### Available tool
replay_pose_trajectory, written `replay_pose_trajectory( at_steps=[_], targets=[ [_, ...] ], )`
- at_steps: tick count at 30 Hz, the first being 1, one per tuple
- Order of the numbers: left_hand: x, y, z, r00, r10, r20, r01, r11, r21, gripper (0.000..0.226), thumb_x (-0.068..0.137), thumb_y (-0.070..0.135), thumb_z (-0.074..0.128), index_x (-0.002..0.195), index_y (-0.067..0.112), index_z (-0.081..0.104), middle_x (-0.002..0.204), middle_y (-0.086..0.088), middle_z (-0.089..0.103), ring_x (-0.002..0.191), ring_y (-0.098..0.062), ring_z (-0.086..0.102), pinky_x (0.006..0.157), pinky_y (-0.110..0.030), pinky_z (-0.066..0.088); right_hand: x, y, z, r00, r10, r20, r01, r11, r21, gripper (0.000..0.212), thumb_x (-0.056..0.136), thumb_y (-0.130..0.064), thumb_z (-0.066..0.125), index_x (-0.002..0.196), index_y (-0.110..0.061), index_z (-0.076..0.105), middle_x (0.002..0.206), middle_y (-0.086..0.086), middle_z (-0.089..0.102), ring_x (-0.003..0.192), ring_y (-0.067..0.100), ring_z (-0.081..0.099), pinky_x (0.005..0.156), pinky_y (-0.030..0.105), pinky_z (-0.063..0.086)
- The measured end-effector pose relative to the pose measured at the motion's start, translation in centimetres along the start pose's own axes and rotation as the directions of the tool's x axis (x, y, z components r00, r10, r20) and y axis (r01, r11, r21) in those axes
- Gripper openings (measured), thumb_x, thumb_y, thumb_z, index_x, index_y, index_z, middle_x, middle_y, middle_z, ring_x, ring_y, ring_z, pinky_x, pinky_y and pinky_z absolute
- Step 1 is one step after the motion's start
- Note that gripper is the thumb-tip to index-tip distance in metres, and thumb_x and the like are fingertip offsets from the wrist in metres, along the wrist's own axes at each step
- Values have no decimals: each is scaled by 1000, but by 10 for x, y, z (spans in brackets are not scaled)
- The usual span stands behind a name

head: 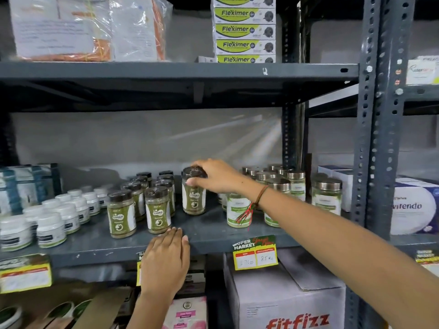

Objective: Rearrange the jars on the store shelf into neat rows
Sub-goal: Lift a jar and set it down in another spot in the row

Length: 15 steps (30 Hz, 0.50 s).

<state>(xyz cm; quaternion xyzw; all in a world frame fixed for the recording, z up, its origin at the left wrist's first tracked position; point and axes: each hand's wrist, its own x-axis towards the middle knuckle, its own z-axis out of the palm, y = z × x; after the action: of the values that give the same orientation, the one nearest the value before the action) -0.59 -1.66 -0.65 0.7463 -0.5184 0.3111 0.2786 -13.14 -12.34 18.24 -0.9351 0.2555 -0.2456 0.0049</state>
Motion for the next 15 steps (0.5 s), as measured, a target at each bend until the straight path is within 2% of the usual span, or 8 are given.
replay_pose_trajectory(
  at_steps=[2,6,15],
  targets=[
    [0,-1,2,1000,1,-8,-1,1000,-10,44,94,34,40,104,7,73,105,-8,73,99,-23,68,90,-38,50,4,3,12,998,6,61,-4,1000,-24,49,92,-47,60,123,-8,60,119,13,67,109,30,62,87,38,48],
    [0,-2,4,1000,8,-23,-9,1000,-24,43,93,34,41,105,7,73,105,-8,73,100,-23,68,91,-38,49,8,8,25,988,21,153,-11,997,-70,63,93,-48,57,142,-10,49,142,14,56,130,33,52,103,40,43],
    [0,-2,4,1000,18,-13,-18,999,-28,45,95,36,38,108,9,72,107,-7,73,102,-21,67,93,-37,48,15,11,31,966,76,249,-50,993,-107,68,96,-49,52,151,-13,37,155,13,42,142,33,39,112,41,36]
  ],
)
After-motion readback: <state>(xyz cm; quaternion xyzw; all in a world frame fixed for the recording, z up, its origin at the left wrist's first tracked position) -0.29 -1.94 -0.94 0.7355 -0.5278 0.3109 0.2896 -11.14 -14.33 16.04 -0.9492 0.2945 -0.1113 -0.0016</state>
